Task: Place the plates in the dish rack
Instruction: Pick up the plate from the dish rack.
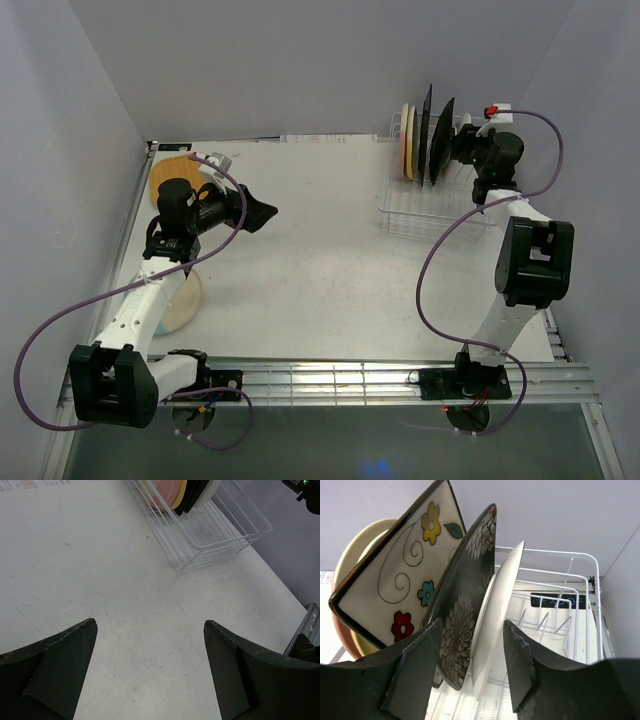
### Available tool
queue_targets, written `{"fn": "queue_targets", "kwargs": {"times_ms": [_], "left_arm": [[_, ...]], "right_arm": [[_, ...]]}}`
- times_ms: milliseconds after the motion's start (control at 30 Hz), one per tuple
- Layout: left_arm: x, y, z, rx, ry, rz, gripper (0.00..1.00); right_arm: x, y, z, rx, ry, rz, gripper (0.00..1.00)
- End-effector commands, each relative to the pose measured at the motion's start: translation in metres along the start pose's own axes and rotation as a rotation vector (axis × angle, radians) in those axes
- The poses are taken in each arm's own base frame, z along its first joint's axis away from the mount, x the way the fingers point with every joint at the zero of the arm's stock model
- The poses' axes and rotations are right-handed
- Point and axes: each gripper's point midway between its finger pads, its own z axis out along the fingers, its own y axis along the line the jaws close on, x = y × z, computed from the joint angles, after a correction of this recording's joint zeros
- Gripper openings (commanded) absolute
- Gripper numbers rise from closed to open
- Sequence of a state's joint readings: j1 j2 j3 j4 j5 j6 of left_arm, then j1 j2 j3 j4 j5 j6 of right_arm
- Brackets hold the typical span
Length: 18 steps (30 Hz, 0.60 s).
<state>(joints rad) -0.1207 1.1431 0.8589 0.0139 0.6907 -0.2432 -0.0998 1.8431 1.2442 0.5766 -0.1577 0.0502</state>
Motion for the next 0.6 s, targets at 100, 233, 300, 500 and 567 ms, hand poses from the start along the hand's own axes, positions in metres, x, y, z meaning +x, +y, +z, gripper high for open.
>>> {"fn": "queue_targets", "kwargs": {"times_ms": [100,233,300,500,567], "left_arm": [[-0.013,-0.006,-0.007,-0.003,-0.034,0.044,0.98],[-0.021,0.002,-0.008,-0.054,-0.057,0.055,0.98],[-0.018,0.005,-0.008,-0.075,-0.041,0.042,0.98],[-0.018,0.010,-0.007,-0.098,-0.039,0.041,0.98],[-0.016,0.013,-0.006,-0.103,-0.031,0.037,0.98]], "right_arm": [[-0.035,0.013,-0.017,-0.011,-0.062,-0.020,0.60],[-0.047,0.010,-0.030,0.033,-0.075,0.011,0.61],[-0.043,0.011,-0.037,0.037,-0.067,0.047,0.63],[-0.040,0.010,-0.062,0.095,-0.068,0.171,0.65],[-0.043,0.013,-0.071,0.099,-0.073,0.200,0.65]]}}
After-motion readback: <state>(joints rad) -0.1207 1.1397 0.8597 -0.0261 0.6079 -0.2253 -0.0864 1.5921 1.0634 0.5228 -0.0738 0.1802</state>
